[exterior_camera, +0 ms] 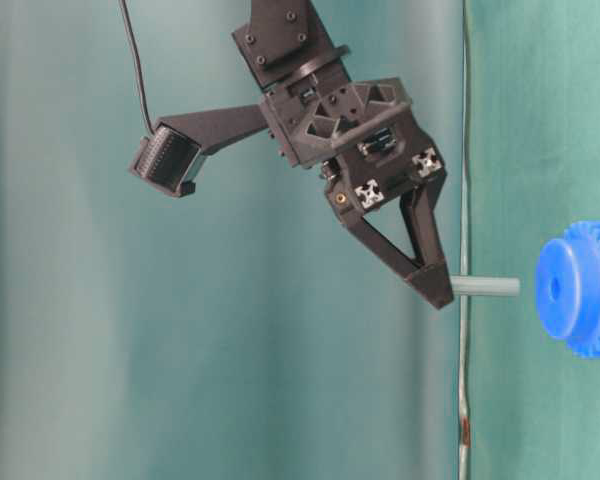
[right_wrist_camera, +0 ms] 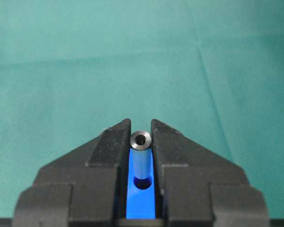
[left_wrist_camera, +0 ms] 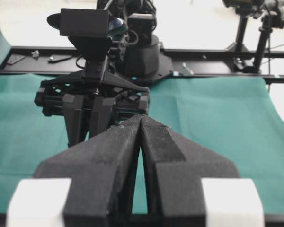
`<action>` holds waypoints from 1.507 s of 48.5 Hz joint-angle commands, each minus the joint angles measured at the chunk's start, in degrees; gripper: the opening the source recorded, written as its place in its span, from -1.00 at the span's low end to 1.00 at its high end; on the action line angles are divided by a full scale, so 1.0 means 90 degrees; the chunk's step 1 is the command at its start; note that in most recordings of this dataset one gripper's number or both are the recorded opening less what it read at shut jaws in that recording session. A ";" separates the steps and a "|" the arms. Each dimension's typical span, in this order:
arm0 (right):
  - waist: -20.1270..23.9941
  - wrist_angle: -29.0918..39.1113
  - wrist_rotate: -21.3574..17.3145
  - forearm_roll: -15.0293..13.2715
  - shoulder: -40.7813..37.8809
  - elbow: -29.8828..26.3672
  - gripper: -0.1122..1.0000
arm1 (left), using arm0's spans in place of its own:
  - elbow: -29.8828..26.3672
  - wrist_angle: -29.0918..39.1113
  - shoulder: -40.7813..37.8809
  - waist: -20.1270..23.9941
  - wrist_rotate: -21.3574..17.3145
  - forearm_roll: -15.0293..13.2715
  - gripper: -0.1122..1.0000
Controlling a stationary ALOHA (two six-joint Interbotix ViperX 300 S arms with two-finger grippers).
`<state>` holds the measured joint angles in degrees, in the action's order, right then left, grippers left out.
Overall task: Insert the shaft placed at a random location into the center hole of the medium gear at another random location.
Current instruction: 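Lift the shaft and carry it left over the blue gear's hole, then lower the shaft into the gear's center hole with the right gripper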
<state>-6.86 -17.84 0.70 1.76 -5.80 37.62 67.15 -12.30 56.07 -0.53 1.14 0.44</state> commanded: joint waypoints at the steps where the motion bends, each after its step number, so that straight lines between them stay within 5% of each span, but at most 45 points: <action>1: 0.0029 -0.0020 -0.0029 0.0010 0.0068 -0.0166 -0.57 | -0.0137 -0.0029 -0.0039 -0.0010 0.0010 0.0010 -0.80; 73: 0.0029 -0.0127 -0.0020 0.0020 -0.0703 -0.0244 -0.57 | -0.0137 -0.0029 -0.0039 -0.0020 0.0010 0.0010 -0.80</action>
<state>-6.77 -18.11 0.79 1.76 -13.01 36.39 67.06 -12.30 56.07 -0.62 1.14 0.53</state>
